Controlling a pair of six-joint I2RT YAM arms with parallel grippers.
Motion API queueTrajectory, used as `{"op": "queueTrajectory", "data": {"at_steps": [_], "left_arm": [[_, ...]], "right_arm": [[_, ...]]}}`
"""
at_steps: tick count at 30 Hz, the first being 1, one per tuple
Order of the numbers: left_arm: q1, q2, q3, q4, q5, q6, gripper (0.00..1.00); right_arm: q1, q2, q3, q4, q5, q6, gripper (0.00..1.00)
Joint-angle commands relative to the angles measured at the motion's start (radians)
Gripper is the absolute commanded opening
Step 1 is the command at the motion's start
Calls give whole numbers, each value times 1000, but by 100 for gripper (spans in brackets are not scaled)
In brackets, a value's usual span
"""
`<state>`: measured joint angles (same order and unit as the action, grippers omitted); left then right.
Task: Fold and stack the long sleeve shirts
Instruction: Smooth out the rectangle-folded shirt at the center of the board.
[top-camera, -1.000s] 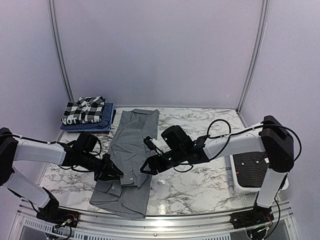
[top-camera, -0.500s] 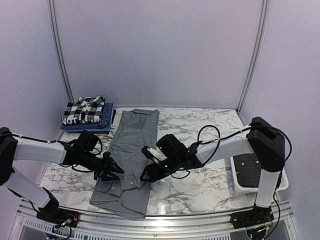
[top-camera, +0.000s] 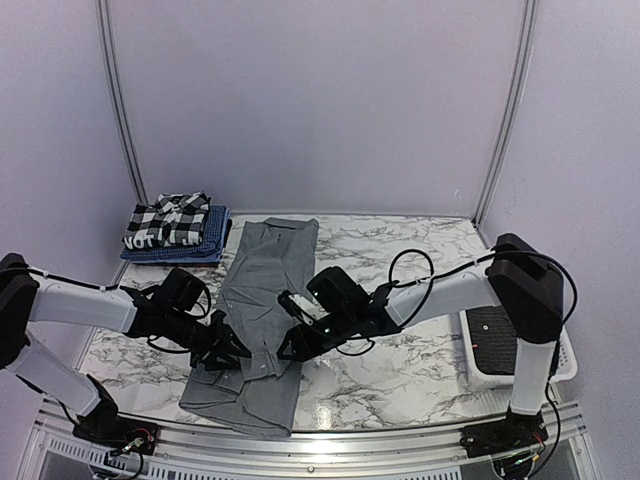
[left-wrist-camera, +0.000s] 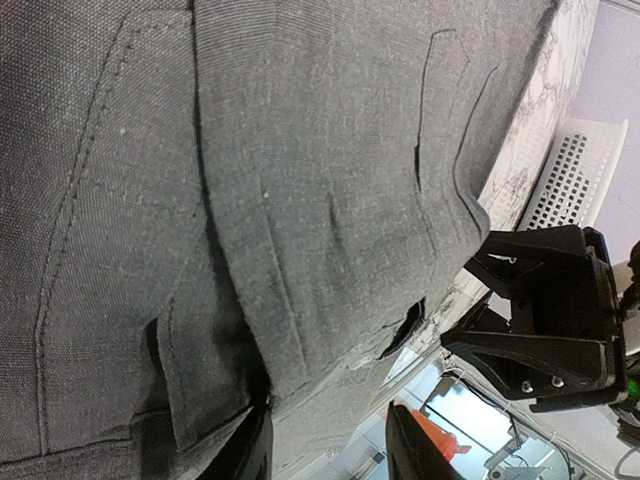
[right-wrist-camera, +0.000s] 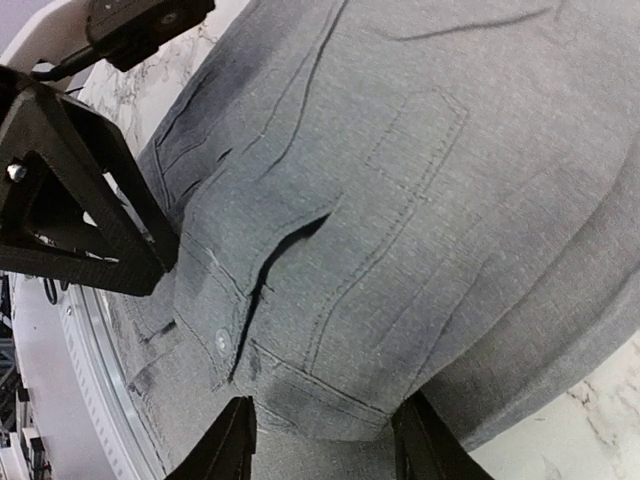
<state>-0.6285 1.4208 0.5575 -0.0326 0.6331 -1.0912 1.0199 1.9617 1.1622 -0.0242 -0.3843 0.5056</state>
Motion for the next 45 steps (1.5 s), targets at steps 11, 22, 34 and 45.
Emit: {"op": "queueTrajectory", "data": {"at_steps": [11, 22, 34, 45], "left_arm": [[-20, -15, -17, 23, -28, 3, 1], [-22, -93, -20, -37, -4, 6, 0], [-34, -117, -40, -50, -13, 9, 0], [2, -70, 153, -132, -166, 190, 2]], "right_arm": [[22, 35, 134, -139, -58, 73, 0], [29, -25, 121, -247, -68, 122, 0], [77, -63, 44, -225, -39, 166, 0], [76, -79, 73, -246, 48, 115, 24]]}}
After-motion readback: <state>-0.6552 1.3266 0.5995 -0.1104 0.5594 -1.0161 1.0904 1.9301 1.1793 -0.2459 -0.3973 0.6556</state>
